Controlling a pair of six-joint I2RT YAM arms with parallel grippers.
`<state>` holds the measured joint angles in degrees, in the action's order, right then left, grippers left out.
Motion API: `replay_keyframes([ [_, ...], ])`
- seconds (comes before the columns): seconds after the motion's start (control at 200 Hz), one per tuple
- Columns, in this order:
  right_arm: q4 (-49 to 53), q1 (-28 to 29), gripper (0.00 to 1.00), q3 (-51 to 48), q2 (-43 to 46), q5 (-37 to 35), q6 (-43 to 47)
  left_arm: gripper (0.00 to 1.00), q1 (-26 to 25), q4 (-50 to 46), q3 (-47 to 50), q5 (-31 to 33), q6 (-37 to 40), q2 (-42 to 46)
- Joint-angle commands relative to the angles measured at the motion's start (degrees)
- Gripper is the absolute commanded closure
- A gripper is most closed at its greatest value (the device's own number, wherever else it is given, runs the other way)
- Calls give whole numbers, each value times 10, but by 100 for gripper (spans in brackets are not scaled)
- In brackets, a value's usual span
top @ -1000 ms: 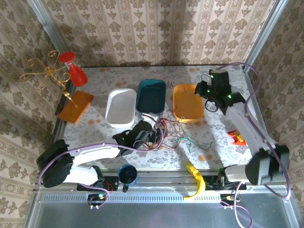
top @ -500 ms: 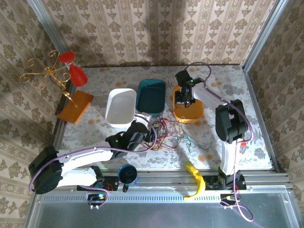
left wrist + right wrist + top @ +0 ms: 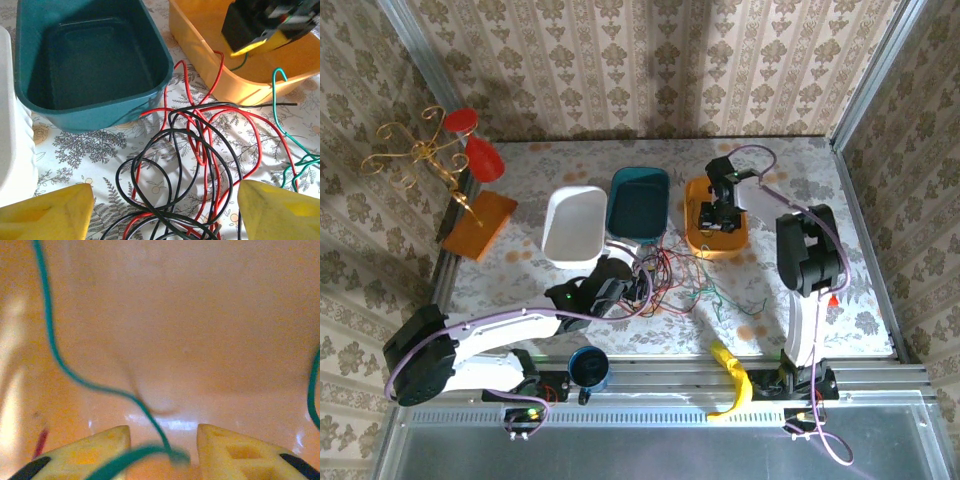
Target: Untangle the cables
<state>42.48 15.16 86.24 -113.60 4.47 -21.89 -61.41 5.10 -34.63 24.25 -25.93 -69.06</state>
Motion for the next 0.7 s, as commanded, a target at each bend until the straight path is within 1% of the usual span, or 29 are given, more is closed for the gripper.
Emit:
replay_keyframes([
  [0.0,-22,2,50,-20,84,17,-15,23,0,-10,-19,0,6,-13],
  [0.125,-31,3,48,-68,149,13,-24,23,-1,-16,-33,5,10,-36],
  [0.245,-32,8,48,-136,224,3,-34,22,-4,-25,-55,6,19,-69],
  [0.385,-25,26,48,-233,316,9,-41,21,-10,-30,-84,1,31,-108],
  [0.44,-13,40,48,-265,335,12,-44,21,-11,-27,-94,-5,35,-120],
  [0.465,-8,46,48,-279,359,12,-45,21,-12,-25,-97,-7,37,-126],
  [0.61,11,59,49,-347,393,11,-59,21,-18,-22,-122,-19,53,-154],
  [0.695,3,59,50,-384,398,22,-62,22,-19,-14,-134,-41,60,-164],
])
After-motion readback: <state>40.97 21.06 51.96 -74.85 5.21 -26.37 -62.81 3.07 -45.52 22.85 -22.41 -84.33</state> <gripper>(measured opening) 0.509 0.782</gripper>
